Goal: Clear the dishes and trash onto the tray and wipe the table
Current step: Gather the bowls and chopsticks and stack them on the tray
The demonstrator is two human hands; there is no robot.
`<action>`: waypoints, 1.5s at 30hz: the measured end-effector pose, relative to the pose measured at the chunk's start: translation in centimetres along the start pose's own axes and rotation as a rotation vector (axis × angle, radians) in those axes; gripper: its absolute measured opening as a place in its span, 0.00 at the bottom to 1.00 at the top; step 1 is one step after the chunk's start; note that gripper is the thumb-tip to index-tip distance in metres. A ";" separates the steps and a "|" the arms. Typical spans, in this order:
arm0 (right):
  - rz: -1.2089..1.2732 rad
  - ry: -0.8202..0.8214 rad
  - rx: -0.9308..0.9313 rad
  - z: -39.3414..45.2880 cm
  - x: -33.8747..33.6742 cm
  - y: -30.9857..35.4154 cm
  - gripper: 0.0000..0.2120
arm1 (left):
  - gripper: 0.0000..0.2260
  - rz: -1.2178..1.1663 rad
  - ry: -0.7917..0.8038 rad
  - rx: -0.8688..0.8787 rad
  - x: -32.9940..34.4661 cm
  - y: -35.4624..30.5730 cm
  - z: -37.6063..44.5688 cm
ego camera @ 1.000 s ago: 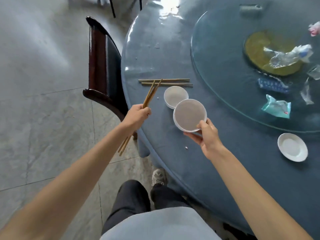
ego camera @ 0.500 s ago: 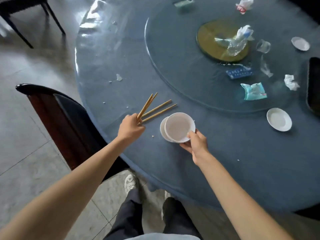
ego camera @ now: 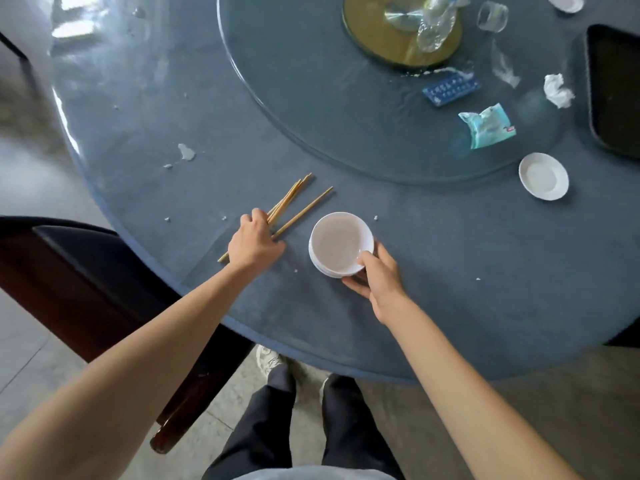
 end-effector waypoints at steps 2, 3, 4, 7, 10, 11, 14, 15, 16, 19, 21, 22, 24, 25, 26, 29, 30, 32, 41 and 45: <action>0.013 -0.015 0.010 0.1 0.0 -0.2 0.20 | 0.20 0.002 -0.012 0.006 -0.2 -0.1 0.5; 0.026 -0.020 0.025 0.2 0.0 -0.4 0.19 | 0.20 0.000 -0.024 0.011 -0.4 -0.2 0.6; 0.044 -0.021 0.044 0.2 0.0 -0.6 0.18 | 0.20 -0.008 -0.041 0.013 -0.6 -0.3 0.8; 0.095 -0.006 0.082 0.3 0.0 -1.0 0.16 | 0.20 0.004 -0.055 0.002 -1.3 -0.4 1.3; 0.117 0.019 0.089 0.3 0.1 -1.1 0.16 | 0.14 0.109 -0.033 -0.017 -1.7 -0.6 1.8; 0.120 0.025 0.090 0.4 0.1 -1.0 0.16 | 0.12 0.141 -0.030 -0.018 -1.7 -0.8 2.0; 0.119 0.030 0.096 0.3 0.2 -1.0 0.17 | 0.11 0.207 -0.003 -0.023 -1.5 -1.2 2.2; 0.117 0.029 0.097 0.3 0.2 -0.9 0.17 | 0.11 0.224 0.007 -0.030 -1.3 -1.3 2.3; 0.116 0.028 0.098 0.3 0.1 -0.9 0.17 | 0.12 0.243 0.016 -0.039 -1.2 -1.3 2.3; 0.120 0.025 0.104 0.3 0.2 -0.9 0.17 | 0.12 0.295 0.015 -0.047 -1.0 -1.4 2.2; 0.122 0.027 0.105 0.3 0.2 -0.9 0.18 | 0.13 0.322 -0.011 -0.031 -1.1 -1.5 2.2; 0.123 0.031 0.105 0.2 0.2 -0.9 0.18 | 0.14 0.330 -0.023 -0.024 -1.0 -1.4 2.2; 0.131 0.036 0.105 0.1 0.2 -0.8 0.18 | 0.17 0.330 -0.028 -0.030 -0.9 -1.3 2.1; 0.135 0.035 0.105 0.1 0.2 -0.8 0.19 | 0.18 0.328 -0.020 -0.044 -0.8 -1.2 2.0; 0.137 0.033 0.105 0.1 0.1 -0.7 0.19 | 0.19 0.331 -0.009 -0.059 -0.8 -1.1 1.8; 0.145 0.015 0.102 -0.2 -0.2 -0.8 0.21 | 0.19 0.277 0.021 -0.082 -0.9 -1.2 0.9; 0.150 0.006 0.099 -0.5 -0.4 -0.8 0.21 | 0.18 0.209 0.032 -0.077 -0.9 -1.3 0.6; 0.159 -0.014 0.081 -1.2 -1.1 -1.0 0.20 | 0.15 0.092 0.038 -0.045 -1.1 -2.1 -0.2; 0.281 -0.085 -0.020 -6.7 -8.7 -1.6 0.18 | 0.10 -0.326 0.127 0.073 1.7 -8.8 -5.3; 0.320 -0.113 -0.063 -9.9 -14.3 -1.8 0.17 | 0.09 -0.357 0.198 0.093 5.9 -13.2 -8.9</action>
Point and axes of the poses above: each hand's wrist, its own z-axis towards the middle knuckle, its own x-axis out of the palm, y = z × x, the point moved 6 cm from there along z, towards the middle knuckle, and after that the axes turned 10 degrees about y, right-handed, at the moved point
